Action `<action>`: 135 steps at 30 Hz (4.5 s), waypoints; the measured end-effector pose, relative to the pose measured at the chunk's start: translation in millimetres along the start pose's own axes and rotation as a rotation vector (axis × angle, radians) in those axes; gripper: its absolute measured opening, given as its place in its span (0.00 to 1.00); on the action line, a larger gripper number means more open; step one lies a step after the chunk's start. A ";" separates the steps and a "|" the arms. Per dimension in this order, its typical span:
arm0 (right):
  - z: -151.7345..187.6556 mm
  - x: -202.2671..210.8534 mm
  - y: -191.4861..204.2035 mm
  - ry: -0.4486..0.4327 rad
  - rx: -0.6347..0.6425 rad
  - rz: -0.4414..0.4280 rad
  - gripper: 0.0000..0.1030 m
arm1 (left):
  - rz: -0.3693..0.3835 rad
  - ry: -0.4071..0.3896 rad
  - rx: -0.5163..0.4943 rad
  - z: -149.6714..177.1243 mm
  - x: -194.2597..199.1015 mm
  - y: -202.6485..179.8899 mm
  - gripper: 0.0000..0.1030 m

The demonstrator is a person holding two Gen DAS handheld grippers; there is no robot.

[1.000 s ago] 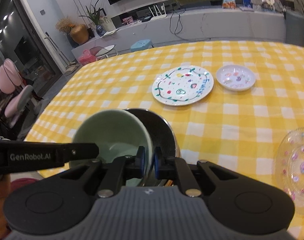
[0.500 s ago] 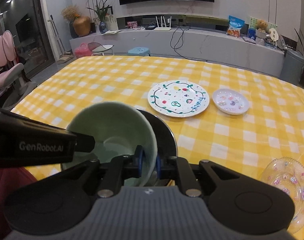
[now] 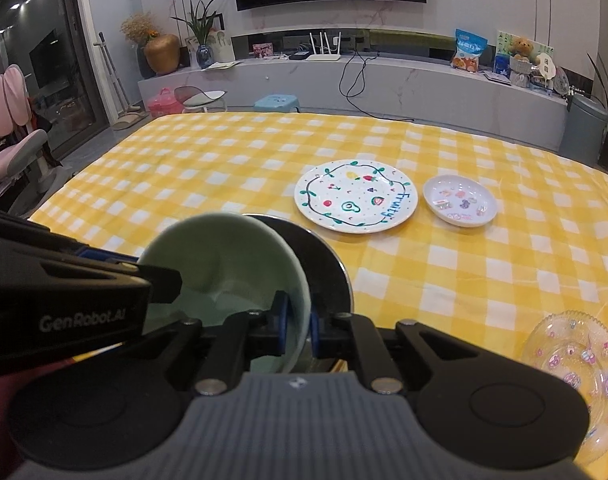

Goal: Organize plates and bowls
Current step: 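Lower the green bowl into the nested steel bowls with both tools, then open both tools and release the green bowl's rim, then move both tools to the clear glass plate and grip its rim, then lift the glass plate with both tools and carry it beside the bowl stack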

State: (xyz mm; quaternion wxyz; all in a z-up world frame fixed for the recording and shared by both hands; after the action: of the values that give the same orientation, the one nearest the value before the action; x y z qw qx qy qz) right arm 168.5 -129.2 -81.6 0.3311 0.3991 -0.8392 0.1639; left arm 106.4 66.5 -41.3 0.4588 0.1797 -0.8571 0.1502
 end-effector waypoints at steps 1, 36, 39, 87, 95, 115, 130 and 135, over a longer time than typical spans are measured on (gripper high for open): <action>-0.2 -0.4 0.1 -0.001 0.001 -0.001 0.08 | 0.020 0.008 0.015 -1.2 0.5 3.1 0.24; -4.7 22.0 -21.4 -0.117 -0.014 0.010 0.68 | 0.103 0.019 0.126 -4.5 -10.2 47.1 0.69; 0.3 15.1 -30.3 -0.077 -0.027 0.029 0.68 | 0.076 0.013 0.108 -3.4 -12.2 46.1 0.75; 65.1 128.7 -212.4 -0.030 -0.379 0.214 0.62 | 0.344 -0.133 0.144 -4.9 57.5 -62.9 0.64; 101.6 89.8 -233.6 0.161 -0.354 0.229 0.44 | 0.416 -0.026 0.099 16.0 4.5 -127.4 0.38; 139.5 48.9 -273.8 0.255 -0.610 0.176 0.24 | 0.336 0.227 -0.041 39.7 -91.1 -190.0 0.11; 130.2 46.1 -271.1 0.201 -0.601 0.144 0.08 | 0.508 0.294 0.000 34.8 -76.5 -195.7 0.01; 127.0 39.0 -264.4 0.220 -0.566 0.143 0.01 | 0.397 0.207 -0.078 38.3 -68.2 -199.8 0.01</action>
State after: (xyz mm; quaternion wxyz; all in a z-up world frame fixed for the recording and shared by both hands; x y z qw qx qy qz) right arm 302.4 -385.5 -144.3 0.5057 0.2107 -0.8365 -0.0111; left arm 202.5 -116.0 -100.6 0.5124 -0.0267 -0.8291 0.2220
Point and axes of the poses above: each gripper's, at about its wrist camera, not at the fingertips, and x roughly against the way its jaws point, y to its left, z to its underside, the point moved 4 cm from there along -x, roughly the way its jaws point, and after that the axes turned 12 degrees about x, right-handed, at the moved point
